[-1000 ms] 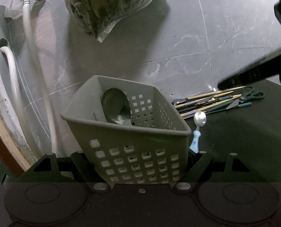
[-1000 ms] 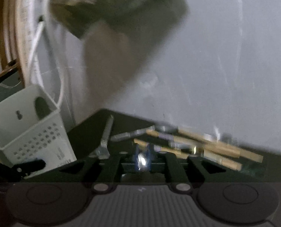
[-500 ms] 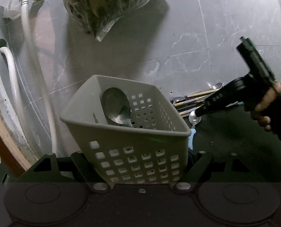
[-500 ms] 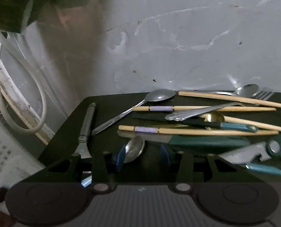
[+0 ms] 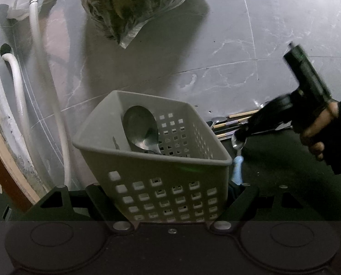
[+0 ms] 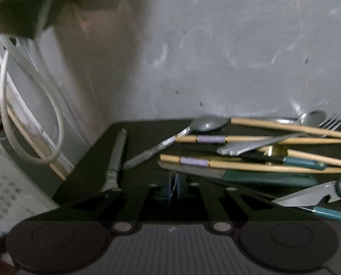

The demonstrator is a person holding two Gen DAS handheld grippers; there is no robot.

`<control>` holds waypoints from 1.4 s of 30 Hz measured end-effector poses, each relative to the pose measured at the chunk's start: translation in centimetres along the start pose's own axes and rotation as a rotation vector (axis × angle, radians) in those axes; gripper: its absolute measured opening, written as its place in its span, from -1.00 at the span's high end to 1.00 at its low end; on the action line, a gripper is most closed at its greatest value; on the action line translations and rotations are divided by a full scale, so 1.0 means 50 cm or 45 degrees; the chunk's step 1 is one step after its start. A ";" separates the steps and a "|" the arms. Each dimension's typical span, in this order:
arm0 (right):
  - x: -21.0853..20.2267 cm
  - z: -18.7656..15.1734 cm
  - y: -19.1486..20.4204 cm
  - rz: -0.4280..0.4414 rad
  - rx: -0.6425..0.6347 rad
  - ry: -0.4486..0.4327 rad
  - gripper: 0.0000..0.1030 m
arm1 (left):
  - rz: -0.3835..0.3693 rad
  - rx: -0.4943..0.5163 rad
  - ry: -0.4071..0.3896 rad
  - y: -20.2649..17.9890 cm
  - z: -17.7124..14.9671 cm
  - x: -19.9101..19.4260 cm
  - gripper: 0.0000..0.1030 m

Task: Organize utensils
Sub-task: 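Drop the blue-handled spoon into the caddy with the right gripper while the left gripper holds the caddy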

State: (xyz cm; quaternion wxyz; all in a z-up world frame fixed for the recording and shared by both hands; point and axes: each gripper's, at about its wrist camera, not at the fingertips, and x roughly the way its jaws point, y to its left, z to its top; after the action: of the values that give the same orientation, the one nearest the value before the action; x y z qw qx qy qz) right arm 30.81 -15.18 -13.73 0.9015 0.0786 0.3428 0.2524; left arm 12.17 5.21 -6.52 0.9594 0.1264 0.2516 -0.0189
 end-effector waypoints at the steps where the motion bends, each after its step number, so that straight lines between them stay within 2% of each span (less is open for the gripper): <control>1: -0.015 0.004 0.005 -0.002 -0.001 -0.025 0.96 | 0.000 0.000 -0.001 0.000 -0.001 0.000 -0.59; 7: -0.129 0.035 0.075 -0.042 -0.135 -0.208 0.96 | 0.000 -0.006 -0.011 0.002 -0.006 -0.002 -0.59; 11: -0.217 0.076 0.135 -0.052 -0.220 -0.376 0.95 | -0.005 -0.006 -0.016 0.003 -0.009 -0.004 -0.59; 17: -0.332 0.139 0.238 0.042 -0.337 -0.673 0.95 | -0.013 -0.004 -0.021 0.006 -0.011 -0.006 -0.59; 21: -0.339 0.148 0.302 0.110 -0.429 -0.774 0.95 | -0.021 0.002 -0.021 0.004 -0.011 -0.009 -0.59; 25: -0.303 0.126 0.347 0.129 -0.515 -0.749 0.95 | -0.035 0.012 -0.021 0.003 -0.012 -0.014 -0.59; 34: -0.228 0.016 0.411 0.118 -0.746 -0.560 0.95 | -0.046 0.018 -0.025 0.000 -0.016 -0.023 -0.59; 42: -0.226 -0.032 0.407 0.115 -0.760 -0.441 0.94 | -0.049 0.020 -0.025 0.000 -0.017 -0.025 -0.59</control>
State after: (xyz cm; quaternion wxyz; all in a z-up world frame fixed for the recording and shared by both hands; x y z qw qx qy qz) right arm 14.39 -3.48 -1.99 0.9174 -0.1320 0.0919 0.3640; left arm 10.68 5.40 -6.61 0.9603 0.1289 0.2442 -0.0404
